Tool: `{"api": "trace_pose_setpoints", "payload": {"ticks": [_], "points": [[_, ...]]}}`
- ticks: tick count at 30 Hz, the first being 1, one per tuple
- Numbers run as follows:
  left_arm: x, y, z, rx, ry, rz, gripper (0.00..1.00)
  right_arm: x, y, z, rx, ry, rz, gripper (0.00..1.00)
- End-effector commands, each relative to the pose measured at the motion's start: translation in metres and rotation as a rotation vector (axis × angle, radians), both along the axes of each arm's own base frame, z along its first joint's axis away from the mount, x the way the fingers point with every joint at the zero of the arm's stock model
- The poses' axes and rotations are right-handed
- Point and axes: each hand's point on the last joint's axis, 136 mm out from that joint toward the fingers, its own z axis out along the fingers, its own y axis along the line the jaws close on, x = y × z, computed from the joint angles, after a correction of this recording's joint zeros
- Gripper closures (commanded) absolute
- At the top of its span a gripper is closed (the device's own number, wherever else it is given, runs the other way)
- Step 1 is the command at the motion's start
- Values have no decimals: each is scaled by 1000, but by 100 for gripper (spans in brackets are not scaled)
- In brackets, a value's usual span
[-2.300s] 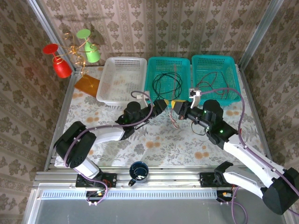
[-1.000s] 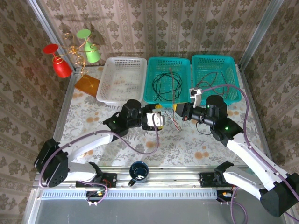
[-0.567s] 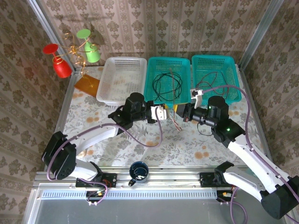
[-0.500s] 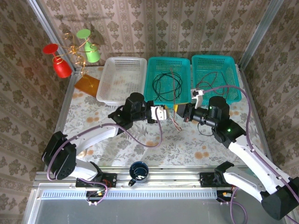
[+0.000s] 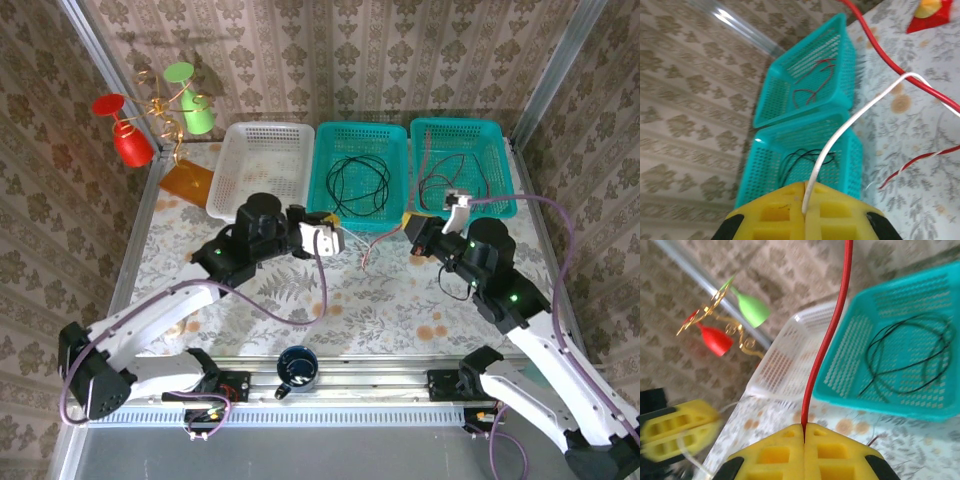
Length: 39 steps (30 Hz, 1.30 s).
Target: Untangle the cables
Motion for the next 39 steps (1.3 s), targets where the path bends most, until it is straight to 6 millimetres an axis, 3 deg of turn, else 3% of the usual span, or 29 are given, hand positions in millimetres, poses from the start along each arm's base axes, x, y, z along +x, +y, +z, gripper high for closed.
{"api": "trace_pose_setpoints", "payload": {"ticks": [1, 8, 10, 16, 26, 34, 36, 39], "points": [[9, 32, 0, 43, -11, 116, 100, 0, -52, 15, -18, -31, -266, 100], [23, 93, 7, 27, 22, 374, 100, -18, -111, 25, -87, -63, -501, 100], [31, 113, 15, -10, 34, 493, 100, -21, -122, 25, -110, -66, -540, 100], [42, 161, 14, -25, 76, 708, 100, -23, -152, 27, -178, -66, -654, 100], [52, 248, 0, -183, 289, 1096, 100, -28, -209, 5, -218, 41, -874, 100], [51, 281, -6, -292, 411, 1223, 100, -32, -228, -27, -184, 123, -940, 100], [51, 281, -5, -311, 438, 1214, 100, -29, -227, -34, -166, 146, -915, 100], [50, 262, 0, -358, 484, 1114, 100, -21, -215, -43, -113, 156, -844, 100]]}}
